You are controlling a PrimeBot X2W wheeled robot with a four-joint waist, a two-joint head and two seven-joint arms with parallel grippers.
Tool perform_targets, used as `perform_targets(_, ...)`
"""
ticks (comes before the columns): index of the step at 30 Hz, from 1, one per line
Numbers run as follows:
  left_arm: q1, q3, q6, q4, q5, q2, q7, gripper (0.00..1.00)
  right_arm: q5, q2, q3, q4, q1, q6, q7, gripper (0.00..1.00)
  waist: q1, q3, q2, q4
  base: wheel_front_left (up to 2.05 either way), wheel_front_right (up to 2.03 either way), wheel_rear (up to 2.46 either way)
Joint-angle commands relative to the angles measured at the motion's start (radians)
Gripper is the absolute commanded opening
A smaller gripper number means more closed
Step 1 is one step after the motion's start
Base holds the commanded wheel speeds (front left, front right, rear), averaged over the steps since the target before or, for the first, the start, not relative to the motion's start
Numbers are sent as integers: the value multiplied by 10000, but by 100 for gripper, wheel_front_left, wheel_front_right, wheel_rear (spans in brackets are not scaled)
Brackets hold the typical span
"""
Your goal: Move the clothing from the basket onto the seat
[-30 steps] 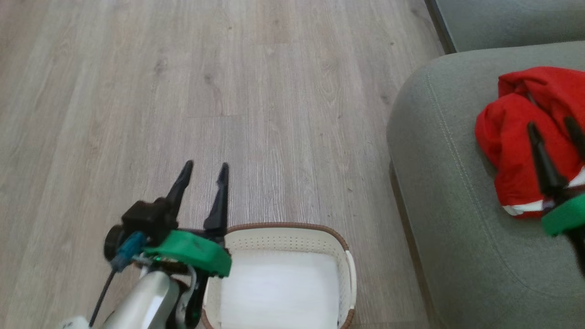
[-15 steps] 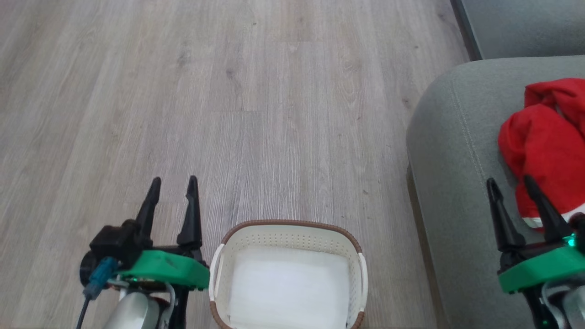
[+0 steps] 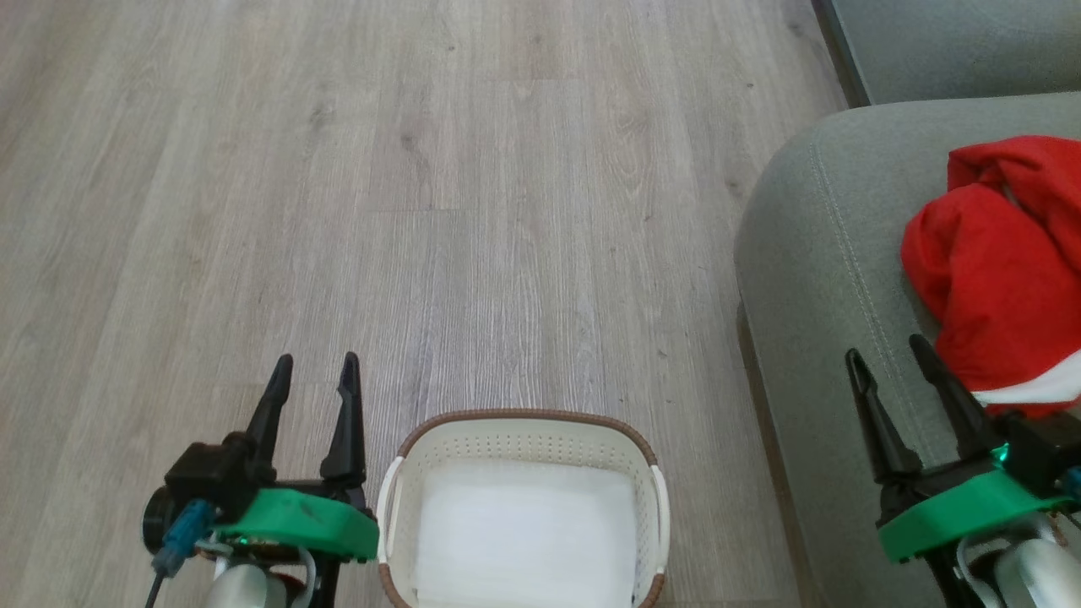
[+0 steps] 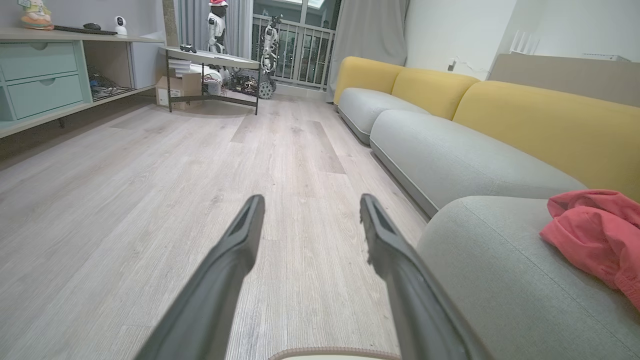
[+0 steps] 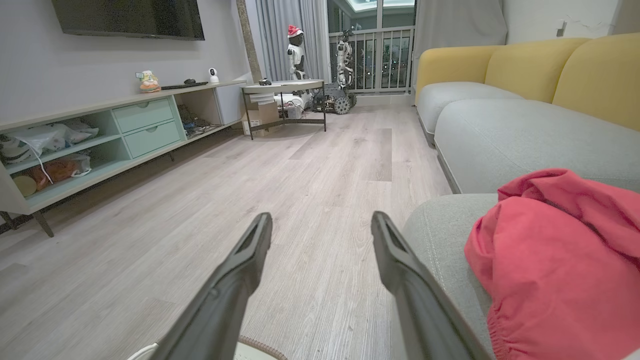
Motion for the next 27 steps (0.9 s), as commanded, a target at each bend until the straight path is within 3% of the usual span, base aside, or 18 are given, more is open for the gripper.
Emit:
perform_targets(1, -445, 464, -75, -268, 119, -21, -124, 100, -66, -146, 199, -323, -195, -2, -93, 100, 1, 14, -1, -33, 0, 0, 0)
perform_targets(22, -451, 526, -362, -11, 67, -150, -124, 100, 14, -126, 323, -257, -391, -2, -93, 100, 1, 97, -1, -260, 0, 0, 0)
perform_targets(23, 2, 237, -349, 291, 63, -146, 2, 0, 6, 20, 221, 31, -30, 0, 2, 0, 1, 96, -1, -262, 0, 0, 0)
perform_targets(27, 152, 246, -358, 744, -79, -155, 54, 0, 131, 213, 319, 476, 87, 2, 43, 0, 1, 96, -1, -263, 0, 0, 0)
